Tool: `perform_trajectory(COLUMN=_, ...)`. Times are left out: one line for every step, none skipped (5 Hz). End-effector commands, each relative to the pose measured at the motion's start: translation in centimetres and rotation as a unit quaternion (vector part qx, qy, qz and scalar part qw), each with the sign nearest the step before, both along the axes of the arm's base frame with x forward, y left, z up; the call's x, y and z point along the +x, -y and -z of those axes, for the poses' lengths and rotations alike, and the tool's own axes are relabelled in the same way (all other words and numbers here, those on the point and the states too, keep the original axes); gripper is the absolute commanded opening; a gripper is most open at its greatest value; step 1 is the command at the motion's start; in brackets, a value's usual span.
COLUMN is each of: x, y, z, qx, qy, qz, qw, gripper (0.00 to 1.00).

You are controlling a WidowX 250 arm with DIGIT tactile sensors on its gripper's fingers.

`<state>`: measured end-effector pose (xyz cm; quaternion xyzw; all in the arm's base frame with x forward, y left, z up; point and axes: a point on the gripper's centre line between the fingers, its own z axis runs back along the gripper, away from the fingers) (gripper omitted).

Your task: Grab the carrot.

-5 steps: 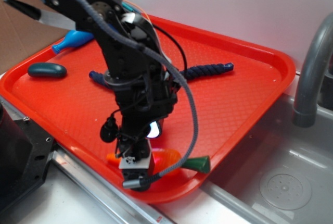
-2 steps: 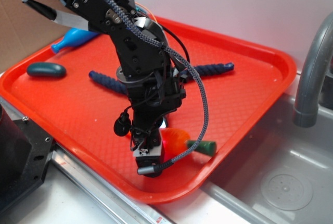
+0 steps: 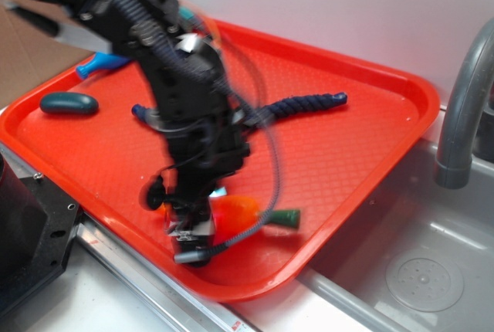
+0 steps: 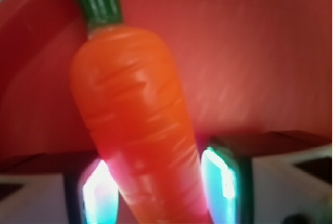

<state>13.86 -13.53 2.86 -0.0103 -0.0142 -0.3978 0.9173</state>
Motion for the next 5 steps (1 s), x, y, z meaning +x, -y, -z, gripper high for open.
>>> perform_trajectory(x=-1.7, y=-8.9, z=-10.4, qx=0.011, qy=0.024, qz=-0.234, qw=0.972, gripper=0.00)
perform_trajectory(x=-2.6, y=-12.4, z=-15.5, qx=0.025, qy=0.025, qz=-0.353, qw=0.935, gripper=0.00)
perform_trajectory(x=-2.9, y=-13.2, z=-17.5, qx=0.070, qy=0.045, qz=-0.466, qw=0.881, gripper=0.00)
perform_trajectory(x=-2.6, y=-12.7, z=-19.7, qx=0.070, qy=0.086, qz=-0.572, qw=0.813, gripper=0.00)
perform_trajectory(x=-2.2, y=-13.0, z=-19.0, qx=0.087, qy=0.077, qz=-0.593, qw=0.797, gripper=0.00)
